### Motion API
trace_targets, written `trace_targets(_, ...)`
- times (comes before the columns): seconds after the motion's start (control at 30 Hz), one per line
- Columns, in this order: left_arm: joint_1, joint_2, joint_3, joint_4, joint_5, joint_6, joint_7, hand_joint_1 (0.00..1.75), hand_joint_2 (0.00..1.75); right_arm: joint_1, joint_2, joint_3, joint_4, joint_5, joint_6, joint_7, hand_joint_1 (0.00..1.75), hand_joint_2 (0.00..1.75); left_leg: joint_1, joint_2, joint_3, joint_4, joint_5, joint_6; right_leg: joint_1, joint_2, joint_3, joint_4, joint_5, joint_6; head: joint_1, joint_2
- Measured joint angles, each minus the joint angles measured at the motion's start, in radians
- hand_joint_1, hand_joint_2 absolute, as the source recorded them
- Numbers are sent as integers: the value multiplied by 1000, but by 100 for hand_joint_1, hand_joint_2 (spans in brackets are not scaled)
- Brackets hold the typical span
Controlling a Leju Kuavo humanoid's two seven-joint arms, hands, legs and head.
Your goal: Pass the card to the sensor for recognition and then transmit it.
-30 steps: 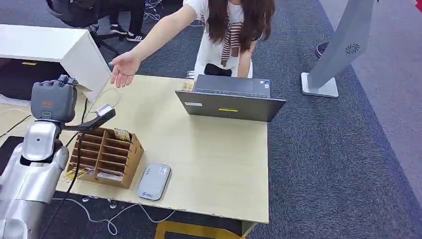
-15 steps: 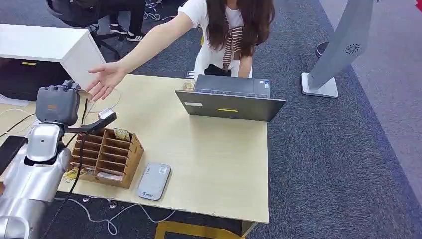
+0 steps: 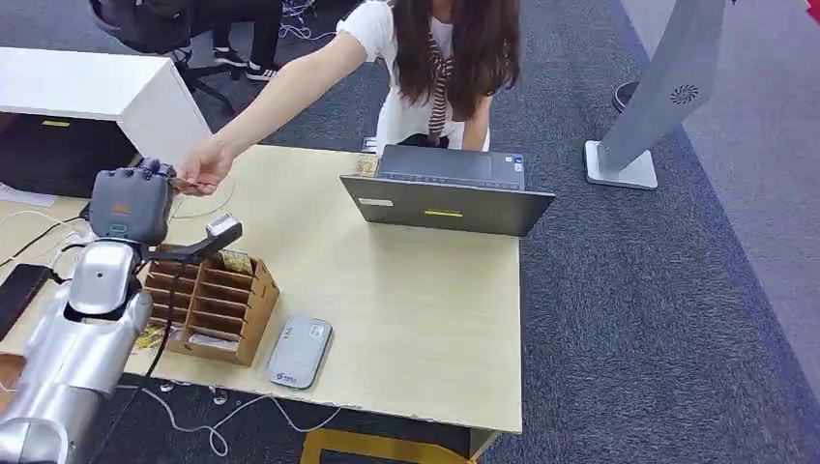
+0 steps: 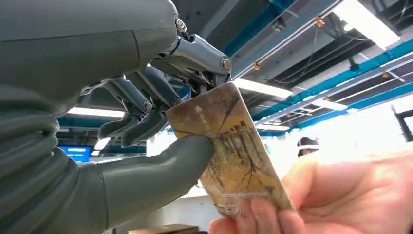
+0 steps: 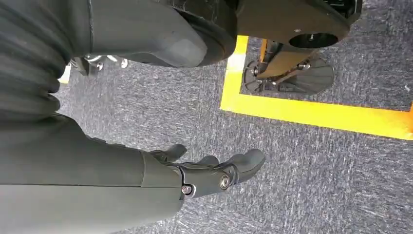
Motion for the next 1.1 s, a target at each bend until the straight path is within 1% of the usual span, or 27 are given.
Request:
trace_targets(0.23,-2,-29,-19,2,0,35,9,0,175,0,1,0,0,0,-10,0,0,175,0,0,0,0,0,0,0,0,0,0,0,0,0,0)
trace_targets(0.43,6,-56,-26,-15,4,48,10,0,175,0,1,0,0,0,-15,0,0,175,0,0,0,0,0,0,0,0,0,0,0,0,0,0)
trace_targets(0.5,25,-63,-26,-48,27,58,1,0,175,0,1,0,0,-4,-17,0,0,175,0,0,0,0,0,0,0,0,0,0,0,0,0,0)
trace_targets(0.57,66,-68,-26,-108,78,76,-23,0,175,0,2,-1,0,-11,-19,0,0,175,0,1,0,0,0,0,0,1,0,0,0,0,0,0)
trace_targets(0.63,133,-68,-26,-195,145,98,-52,0,175,1,2,-5,0,-25,-21,-8,0,175,0,2,-1,0,-1,0,0,2,0,0,0,0,0,0)
trace_targets(0.73,236,-68,-21,-317,194,126,-80,0,175,3,5,-13,0,-34,-26,-13,0,175,0,1,-2,0,-1,1,0,1,-1,0,-1,0,0,0)
trace_targets(0.8,277,-65,-16,-365,201,126,-84,0,175,3,6,-18,0,-37,-28,-15,0,175,0,1,-2,0,-1,1,0,1,-1,0,-1,0,0,0)
trace_targets(0.9,292,-63,-15,-400,203,125,-87,0,175,2,6,-19,0,-35,-30,-15,0,175,0,-1,-2,0,-1,1,0,-1,-1,0,-1,0,0,0)
trace_targets(0.97,329,-60,-7,-429,244,131,-108,0,175,2,7,-23,0,-39,-33,-18,0,175,0,1,-3,-2,-1,0,0,0,2,2,-1,0,0,0)
trace_targets(1.0,385,-57,10,-480,334,145,-151,0,175,2,8,-28,0,-49,-39,-23,0,175,0,4,0,-2,-3,-1,0,4,2,1,-1,0,0,0)
trace_targets(1.03,462,-55,32,-534,435,163,-199,0,175,4,9,-35,0,-62,-41,-29,0,175,-1,10,2,-3,-5,-3,0,9,2,2,-1,-1,0,0)
trace_targets(1.07,553,-57,65,-600,587,184,-278,0,175,8,11,-44,0,-76,-47,-39,0,175,0,15,4,-2,-7,-4,0,15,1,2,-1,-1,-2,0)
trace_targets(1.1,638,-68,126,-675,799,178,-401,0,175,13,13,-57,0,-91,-54,-52,0,175,0,16,4,-2,-7,-3,0,15,0,1,-2,-1,-2,0)
